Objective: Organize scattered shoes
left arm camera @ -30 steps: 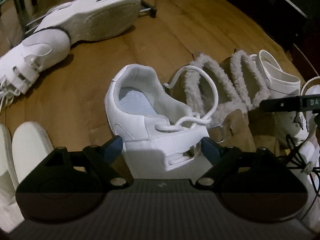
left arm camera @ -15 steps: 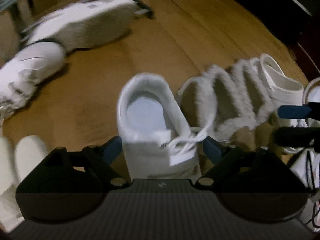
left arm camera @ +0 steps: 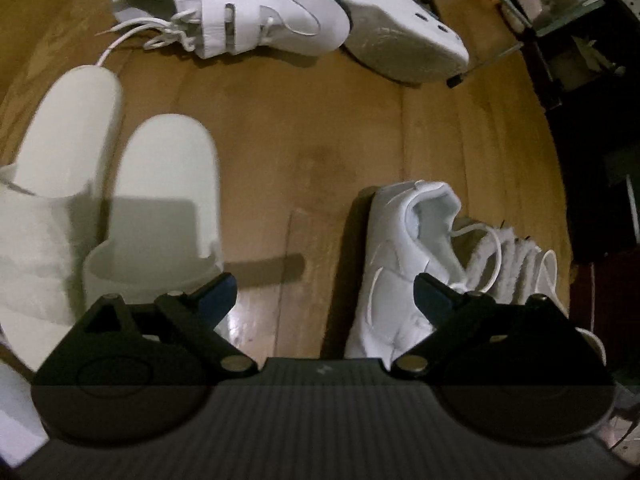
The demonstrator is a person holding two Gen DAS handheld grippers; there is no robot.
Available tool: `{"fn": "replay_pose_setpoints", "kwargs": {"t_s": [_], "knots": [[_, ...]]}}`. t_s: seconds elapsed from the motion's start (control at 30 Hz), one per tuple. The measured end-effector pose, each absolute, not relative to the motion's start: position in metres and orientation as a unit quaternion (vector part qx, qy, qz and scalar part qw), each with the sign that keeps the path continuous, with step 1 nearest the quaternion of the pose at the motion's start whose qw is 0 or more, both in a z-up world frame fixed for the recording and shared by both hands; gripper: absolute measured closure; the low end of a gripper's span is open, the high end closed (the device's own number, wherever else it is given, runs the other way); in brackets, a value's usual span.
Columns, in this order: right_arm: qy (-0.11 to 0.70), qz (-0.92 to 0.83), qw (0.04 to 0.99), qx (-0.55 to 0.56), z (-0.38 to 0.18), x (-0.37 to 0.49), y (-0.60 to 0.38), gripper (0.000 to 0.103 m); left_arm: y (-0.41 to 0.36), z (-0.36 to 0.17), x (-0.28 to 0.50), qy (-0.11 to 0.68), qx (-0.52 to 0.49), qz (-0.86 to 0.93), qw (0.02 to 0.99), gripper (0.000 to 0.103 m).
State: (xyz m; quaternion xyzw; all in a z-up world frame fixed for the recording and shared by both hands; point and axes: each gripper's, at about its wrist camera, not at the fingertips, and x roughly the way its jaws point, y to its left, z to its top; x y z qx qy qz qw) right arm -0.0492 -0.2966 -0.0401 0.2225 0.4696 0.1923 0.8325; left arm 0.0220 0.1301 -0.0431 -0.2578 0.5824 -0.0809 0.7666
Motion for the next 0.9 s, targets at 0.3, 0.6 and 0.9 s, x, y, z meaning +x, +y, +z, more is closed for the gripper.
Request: {"fn": "replay_pose_setpoints", "kwargs": {"t_s": [0.3, 0.6, 0.9], "knots": [[0.501, 0.281, 0.796, 0.193, -0.033, -0.044, -0.272, 0.015, 0.092, -0.015, -0.003, 0.585, -0.085, -0.017, 0.806, 0.007], [0.572, 0.408, 0.709, 0.054, -0.037, -0.055, -0.206, 0.015, 0.075, -0.016, -0.022, 0.579, 0.006, 0.014, 0.815, 0.007], [0.612, 0.473, 0.626, 0.099, -0.045, -0.063, -0.195, 0.015, 0.080, -0.006, -0.029, 0.581, -0.020, -0.019, 0.814, 0.007]]}}
